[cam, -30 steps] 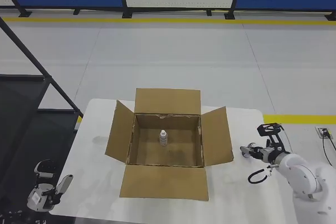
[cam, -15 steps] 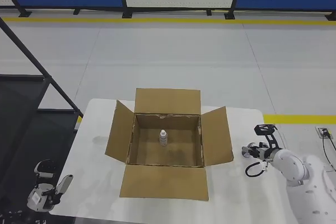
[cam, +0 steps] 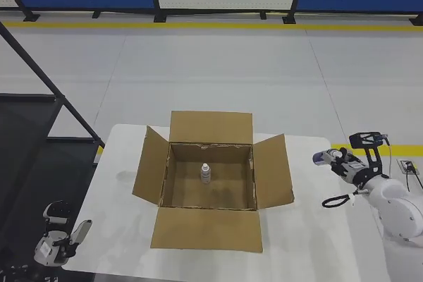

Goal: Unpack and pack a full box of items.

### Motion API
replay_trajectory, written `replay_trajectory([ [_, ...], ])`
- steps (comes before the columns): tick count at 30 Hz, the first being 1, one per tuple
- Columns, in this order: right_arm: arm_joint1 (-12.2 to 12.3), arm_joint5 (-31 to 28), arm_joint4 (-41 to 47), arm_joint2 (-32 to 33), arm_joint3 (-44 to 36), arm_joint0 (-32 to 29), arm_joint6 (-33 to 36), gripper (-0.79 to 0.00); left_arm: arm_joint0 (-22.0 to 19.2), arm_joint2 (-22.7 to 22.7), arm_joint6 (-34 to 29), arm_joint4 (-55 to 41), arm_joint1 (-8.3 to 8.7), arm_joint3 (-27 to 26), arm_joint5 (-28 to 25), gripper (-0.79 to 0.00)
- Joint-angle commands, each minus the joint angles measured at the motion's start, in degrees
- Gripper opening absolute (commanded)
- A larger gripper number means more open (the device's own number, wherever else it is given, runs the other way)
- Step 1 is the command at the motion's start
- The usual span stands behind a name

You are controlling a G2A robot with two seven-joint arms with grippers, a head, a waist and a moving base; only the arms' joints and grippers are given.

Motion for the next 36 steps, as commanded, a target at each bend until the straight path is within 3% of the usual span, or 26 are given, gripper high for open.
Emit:
replay_trajectory([
  [1,-0.1,0.0,2.1,-1.1,-8.2,-1.0,-2.0,-0.785,0.0,0.0,0.0,0.0,0.0,0.0,0.0,0.0],
  [5,-0.4,-3.0,3.8,-8.1,-15.3,-0.4,-2.4,-0.785,0.0,0.0,0.0,0.0,0.0,0.0,0.0,0.0],
  [9,-0.9,-4.4,2.7,-19.6,-12.5,5.7,0.7,-0.785,0.0,0.0,0.0,0.0,0.0,0.0,0.0,0.0],
  [15,-3.5,-1.8,-0.5,-38.0,4.8,19.7,6.8,-0.785,0.0,0.0,0.0,0.0,0.0,0.0,0.0,0.0],
  [19,-5.8,0.6,0.1,-45.9,17.1,27.3,9.2,-0.785,0.0,0.0,0.0,0.0,0.0,0.0,0.0,0.0],
  [26,-9.3,1.4,2.6,-53.1,34.2,34.1,6.0,-0.785,0.0,0.0,0.0,0.0,0.0,0.0,0.0,0.0],
  [31,-11.2,1.4,3.4,-55.8,41.6,36.3,2.5,-0.785,0.0,0.0,0.0,0.0,0.0,0.0,0.0,0.0],
  [36,-12.5,0.9,3.6,-57.5,45.9,37.3,0.3,-0.551,0.0,0.0,0.0,0.0,0.0,0.0,0.0,0.0],
])
